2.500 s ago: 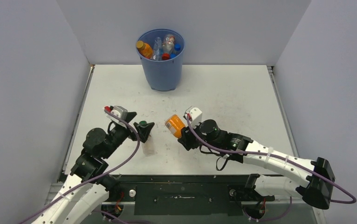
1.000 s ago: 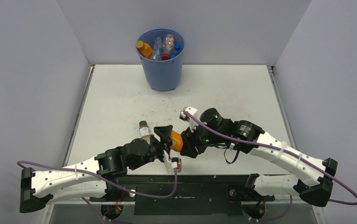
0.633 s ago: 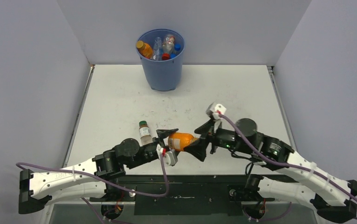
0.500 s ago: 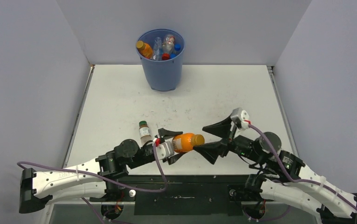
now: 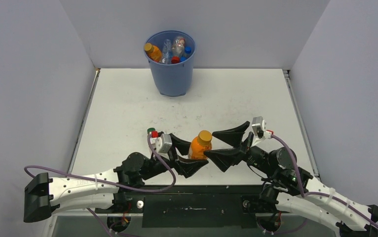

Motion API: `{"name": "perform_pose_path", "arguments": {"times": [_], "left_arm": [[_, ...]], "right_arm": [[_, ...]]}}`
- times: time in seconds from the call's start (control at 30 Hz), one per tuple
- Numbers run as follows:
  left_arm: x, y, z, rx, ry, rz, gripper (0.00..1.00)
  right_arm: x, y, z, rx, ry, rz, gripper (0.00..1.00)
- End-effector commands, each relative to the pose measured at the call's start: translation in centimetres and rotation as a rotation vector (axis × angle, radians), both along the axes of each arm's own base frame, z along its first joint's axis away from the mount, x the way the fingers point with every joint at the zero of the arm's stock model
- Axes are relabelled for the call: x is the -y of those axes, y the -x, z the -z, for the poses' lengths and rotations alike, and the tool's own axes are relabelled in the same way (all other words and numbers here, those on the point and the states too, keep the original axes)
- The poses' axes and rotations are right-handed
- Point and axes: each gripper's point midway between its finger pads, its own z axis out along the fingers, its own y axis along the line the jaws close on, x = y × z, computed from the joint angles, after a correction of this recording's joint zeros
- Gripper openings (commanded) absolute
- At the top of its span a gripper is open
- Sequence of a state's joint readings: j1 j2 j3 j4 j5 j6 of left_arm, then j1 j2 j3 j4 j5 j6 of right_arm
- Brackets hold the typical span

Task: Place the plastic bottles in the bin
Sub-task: Place the plastic bottle in the trash bin.

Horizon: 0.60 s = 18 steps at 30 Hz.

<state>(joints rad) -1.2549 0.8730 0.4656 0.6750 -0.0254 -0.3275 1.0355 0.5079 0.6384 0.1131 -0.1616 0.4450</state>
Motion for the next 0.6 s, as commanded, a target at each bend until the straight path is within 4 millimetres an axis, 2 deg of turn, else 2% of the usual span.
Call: {"name": "perform_pose_path", "arguments": {"times": [0.0,0.07,0.17,0.27,0.33,0.37,0.47,0.53,0.57], "left_arm": [[-0.6,0.4,-4.8,-0.075,0.221,0.033,0.0],[-0.3,0.6,-5.0,-0.084,0.224,0.047,0.0],[0.0,0.6,-5.0,-0.081,0.218,0.052,0.0],[0.1,0.5,-4.9,-0.076,0.214,0.049,0.0],[0.0,0.5,-4.9,-0.073,0.219,0.045,0.0],[-0.1,0.5,-5.0,-0.074,0.221,0.043,0.0],[-0.5,0.2,-5.1,-0.081,0.224,0.021,0.0],[-0.7,0.0,-5.1,-0.086,0.227,0.008,0.0],[-0.9,-0.2,-5.1,-0.088,0.229,-0.001,0.0]], "right_arm": [[-0.8,-0.1,-1.5,0.01,-0.076,-0.021,0.9],[-1.2,-0.4,-1.2,-0.001,-0.066,-0.018,0.91],[-2.0,-0.8,-0.7,-0.015,-0.051,-0.021,1.0],[-2.6,-0.9,-0.4,-0.024,-0.047,-0.031,0.82],[-3.1,-0.9,0.0,-0.034,-0.036,-0.045,0.76],[-3.2,-0.8,0.1,-0.037,-0.032,-0.055,0.77],[-3.8,-0.7,0.9,-0.054,-0.01,-0.077,0.9],[-3.8,-0.6,1.6,-0.065,0.003,-0.081,0.91],[-3.8,-0.7,1.8,-0.069,0.009,-0.077,0.87]]}}
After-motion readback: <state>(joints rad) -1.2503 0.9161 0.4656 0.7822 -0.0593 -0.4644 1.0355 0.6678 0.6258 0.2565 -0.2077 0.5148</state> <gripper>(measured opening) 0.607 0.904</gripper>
